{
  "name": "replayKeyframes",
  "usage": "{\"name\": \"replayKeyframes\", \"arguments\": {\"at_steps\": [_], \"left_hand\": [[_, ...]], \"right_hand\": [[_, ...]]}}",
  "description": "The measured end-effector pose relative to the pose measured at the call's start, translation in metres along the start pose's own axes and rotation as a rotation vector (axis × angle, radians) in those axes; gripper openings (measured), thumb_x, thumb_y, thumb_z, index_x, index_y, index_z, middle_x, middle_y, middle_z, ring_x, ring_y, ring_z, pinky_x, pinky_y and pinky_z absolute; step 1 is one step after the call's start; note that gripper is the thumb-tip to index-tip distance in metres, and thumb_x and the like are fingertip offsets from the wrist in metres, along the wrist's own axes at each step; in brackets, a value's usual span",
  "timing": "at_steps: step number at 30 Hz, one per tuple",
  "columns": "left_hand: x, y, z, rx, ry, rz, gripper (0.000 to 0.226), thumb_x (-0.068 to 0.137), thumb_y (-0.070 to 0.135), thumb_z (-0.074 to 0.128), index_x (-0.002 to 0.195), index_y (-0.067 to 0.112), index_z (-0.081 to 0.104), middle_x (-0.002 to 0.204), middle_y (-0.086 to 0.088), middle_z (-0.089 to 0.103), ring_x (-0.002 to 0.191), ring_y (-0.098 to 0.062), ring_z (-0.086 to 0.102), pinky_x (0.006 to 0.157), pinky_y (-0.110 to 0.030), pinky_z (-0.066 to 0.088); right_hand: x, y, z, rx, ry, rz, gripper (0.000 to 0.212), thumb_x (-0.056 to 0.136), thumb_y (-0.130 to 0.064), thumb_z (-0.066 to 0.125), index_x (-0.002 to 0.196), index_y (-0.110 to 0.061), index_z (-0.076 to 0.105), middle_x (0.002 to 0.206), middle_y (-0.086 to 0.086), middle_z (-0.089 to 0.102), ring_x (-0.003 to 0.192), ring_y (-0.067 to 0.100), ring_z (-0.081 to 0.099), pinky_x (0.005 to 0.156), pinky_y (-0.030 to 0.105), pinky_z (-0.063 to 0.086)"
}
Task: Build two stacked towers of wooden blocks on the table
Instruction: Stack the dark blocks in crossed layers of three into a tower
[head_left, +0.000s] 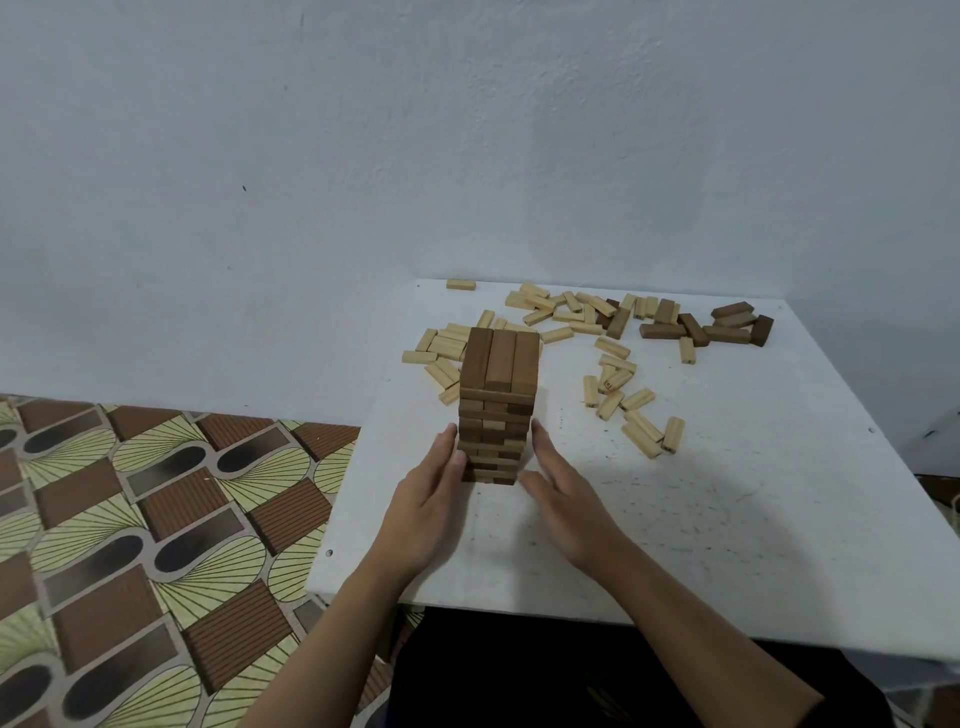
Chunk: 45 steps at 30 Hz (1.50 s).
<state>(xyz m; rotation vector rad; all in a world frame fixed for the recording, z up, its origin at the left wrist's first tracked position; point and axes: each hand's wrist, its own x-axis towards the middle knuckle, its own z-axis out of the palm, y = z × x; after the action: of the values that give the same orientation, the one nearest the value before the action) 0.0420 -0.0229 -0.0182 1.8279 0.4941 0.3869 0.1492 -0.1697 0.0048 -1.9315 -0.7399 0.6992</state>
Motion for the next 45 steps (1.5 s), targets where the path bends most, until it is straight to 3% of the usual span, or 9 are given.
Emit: {"name": "replayKeyframes", "arguments": {"at_steps": [5, 9, 12, 24, 30, 33, 36, 39, 45], "left_hand": [[-0.003, 0.008, 0.005, -0.012, 0.021, 0.058, 0.038, 0.111, 0.024, 0.035, 0.146, 0.032, 0.049, 0.135, 0.031, 0.056, 0.128, 0.013, 0.047, 0.100, -0.002, 0.032], [-0.002, 0.006, 0.008, 0.003, 0.057, 0.061, 0.039, 0.110, 0.023, 0.036, 0.147, 0.024, 0.049, 0.125, 0.037, 0.059, 0.121, 0.015, 0.051, 0.095, 0.000, 0.033], [-0.001, 0.004, 0.011, 0.006, 0.074, 0.052, 0.039, 0.110, 0.023, 0.037, 0.146, 0.023, 0.050, 0.120, 0.043, 0.059, 0.119, 0.016, 0.051, 0.092, 0.001, 0.034], [-0.002, 0.002, 0.015, 0.003, 0.133, 0.044, 0.036, 0.110, 0.022, 0.038, 0.141, 0.026, 0.054, 0.120, 0.035, 0.058, 0.113, 0.020, 0.052, 0.090, 0.002, 0.035], [-0.001, 0.001, 0.012, 0.006, 0.100, 0.057, 0.038, 0.110, 0.026, 0.037, 0.146, 0.030, 0.050, 0.126, 0.036, 0.061, 0.122, 0.010, 0.053, 0.101, -0.008, 0.039], [0.001, -0.002, 0.010, -0.028, 0.095, 0.048, 0.047, 0.110, 0.040, 0.036, 0.156, 0.032, 0.036, 0.145, 0.019, 0.055, 0.135, 0.002, 0.047, 0.116, -0.029, 0.037], [0.003, 0.000, 0.008, -0.044, 0.101, 0.054, 0.050, 0.109, 0.042, 0.036, 0.158, 0.033, 0.031, 0.152, 0.013, 0.050, 0.140, -0.001, 0.042, 0.120, -0.040, 0.035], [0.004, 0.004, 0.007, -0.049, 0.093, 0.068, 0.047, 0.110, 0.035, 0.037, 0.157, 0.030, 0.035, 0.147, 0.013, 0.055, 0.137, 0.000, 0.047, 0.117, -0.035, 0.038], [0.000, 0.013, 0.010, -0.048, 0.104, 0.112, 0.041, 0.110, 0.021, 0.038, 0.151, 0.023, 0.046, 0.132, 0.024, 0.060, 0.123, 0.011, 0.053, 0.097, -0.004, 0.039]], "right_hand": [[0.002, 0.001, 0.007, -0.029, 0.003, -0.077, 0.056, 0.102, -0.049, 0.031, 0.156, -0.050, 0.013, 0.166, -0.019, 0.015, 0.153, 0.006, 0.012, 0.125, 0.042, 0.018], [0.004, 0.003, 0.009, -0.080, 0.021, -0.100, 0.060, 0.098, -0.060, 0.026, 0.154, -0.054, 0.004, 0.166, -0.018, 0.017, 0.153, 0.007, 0.015, 0.124, 0.049, 0.022], [0.006, 0.005, 0.010, -0.097, 0.036, -0.113, 0.062, 0.098, -0.063, 0.024, 0.155, -0.052, 0.002, 0.166, -0.016, 0.018, 0.153, 0.008, 0.016, 0.123, 0.050, 0.024], [0.009, 0.012, 0.015, -0.118, 0.059, -0.143, 0.063, 0.098, -0.063, 0.024, 0.157, -0.047, 0.007, 0.165, -0.012, 0.022, 0.152, 0.011, 0.022, 0.121, 0.049, 0.029], [0.008, 0.012, 0.014, -0.108, 0.051, -0.145, 0.062, 0.101, -0.058, 0.027, 0.158, -0.045, 0.006, 0.166, -0.014, 0.019, 0.152, 0.008, 0.020, 0.123, 0.045, 0.026], [0.004, 0.008, 0.008, -0.066, 0.050, -0.132, 0.062, 0.106, -0.046, 0.032, 0.159, -0.041, 0.000, 0.167, -0.017, 0.013, 0.152, 0.005, 0.017, 0.123, 0.035, 0.021], [0.002, 0.002, 0.002, -0.015, 0.044, -0.143, 0.064, 0.105, -0.045, 0.033, 0.159, -0.042, -0.001, 0.167, -0.018, 0.011, 0.152, 0.004, 0.016, 0.124, 0.038, 0.021], [0.003, -0.003, 0.000, 0.019, 0.032, -0.158, 0.064, 0.103, -0.048, 0.033, 0.158, -0.046, 0.002, 0.166, -0.018, 0.017, 0.150, 0.004, 0.022, 0.124, 0.041, 0.025], [0.007, -0.002, 0.000, -0.012, 0.035, -0.195, 0.060, 0.102, -0.050, 0.032, 0.157, -0.048, 0.009, 0.165, -0.017, 0.022, 0.150, 0.004, 0.023, 0.122, 0.046, 0.028]]}}
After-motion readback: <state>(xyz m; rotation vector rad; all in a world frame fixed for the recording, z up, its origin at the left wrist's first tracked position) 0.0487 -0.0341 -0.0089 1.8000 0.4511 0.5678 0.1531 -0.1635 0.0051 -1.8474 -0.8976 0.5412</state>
